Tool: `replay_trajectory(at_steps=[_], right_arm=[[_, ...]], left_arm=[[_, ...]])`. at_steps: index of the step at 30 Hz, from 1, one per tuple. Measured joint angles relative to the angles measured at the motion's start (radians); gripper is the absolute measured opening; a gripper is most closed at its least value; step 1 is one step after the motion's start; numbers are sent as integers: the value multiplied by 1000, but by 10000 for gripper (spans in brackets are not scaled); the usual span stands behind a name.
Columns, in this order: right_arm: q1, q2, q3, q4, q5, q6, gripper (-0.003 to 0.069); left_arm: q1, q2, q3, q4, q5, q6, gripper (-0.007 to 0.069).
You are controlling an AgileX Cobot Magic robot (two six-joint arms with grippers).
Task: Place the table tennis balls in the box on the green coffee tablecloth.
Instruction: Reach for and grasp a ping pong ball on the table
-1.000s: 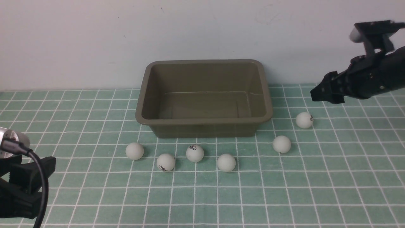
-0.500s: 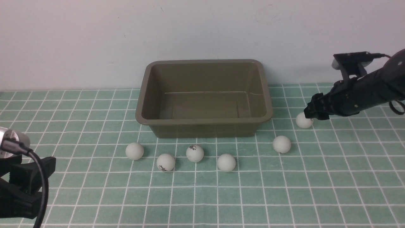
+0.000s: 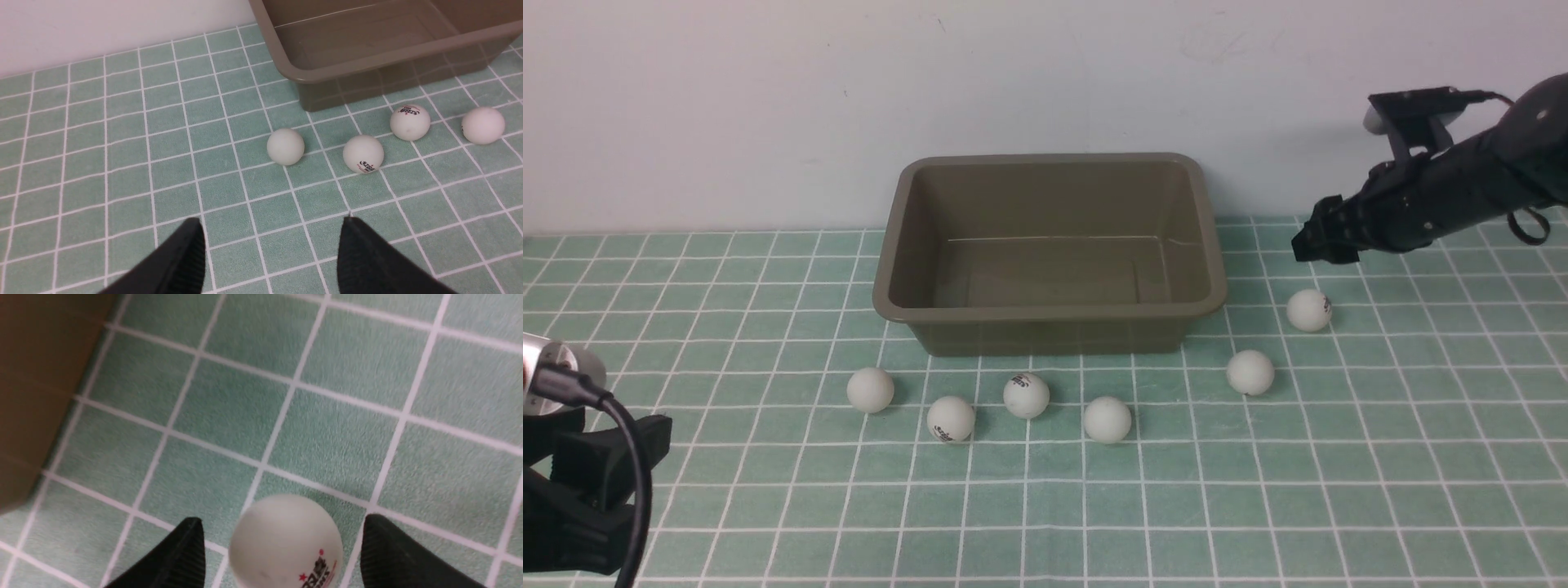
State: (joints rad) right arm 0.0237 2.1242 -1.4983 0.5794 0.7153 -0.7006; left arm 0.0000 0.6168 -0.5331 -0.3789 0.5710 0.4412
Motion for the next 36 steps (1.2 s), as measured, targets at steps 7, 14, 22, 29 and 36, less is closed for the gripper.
replay_trajectory(at_steps=[7,14,22,29,36], right_arm=[[0,36,0,0,-9,-2,461],[0,29,-5,0,-3,-7,360],[1,-87,-193,231,252,-189,360],[75,-53,-271,420,353,-288,360],[175,26,-271,312,342,-395,360]], left_arm=[[0,0,0,0,0,0,395],[0,0,0,0,0,0,395],[0,0,0,0,0,0,395],[0,0,0,0,3,-1,395],[0,0,0,0,30,-1,395]])
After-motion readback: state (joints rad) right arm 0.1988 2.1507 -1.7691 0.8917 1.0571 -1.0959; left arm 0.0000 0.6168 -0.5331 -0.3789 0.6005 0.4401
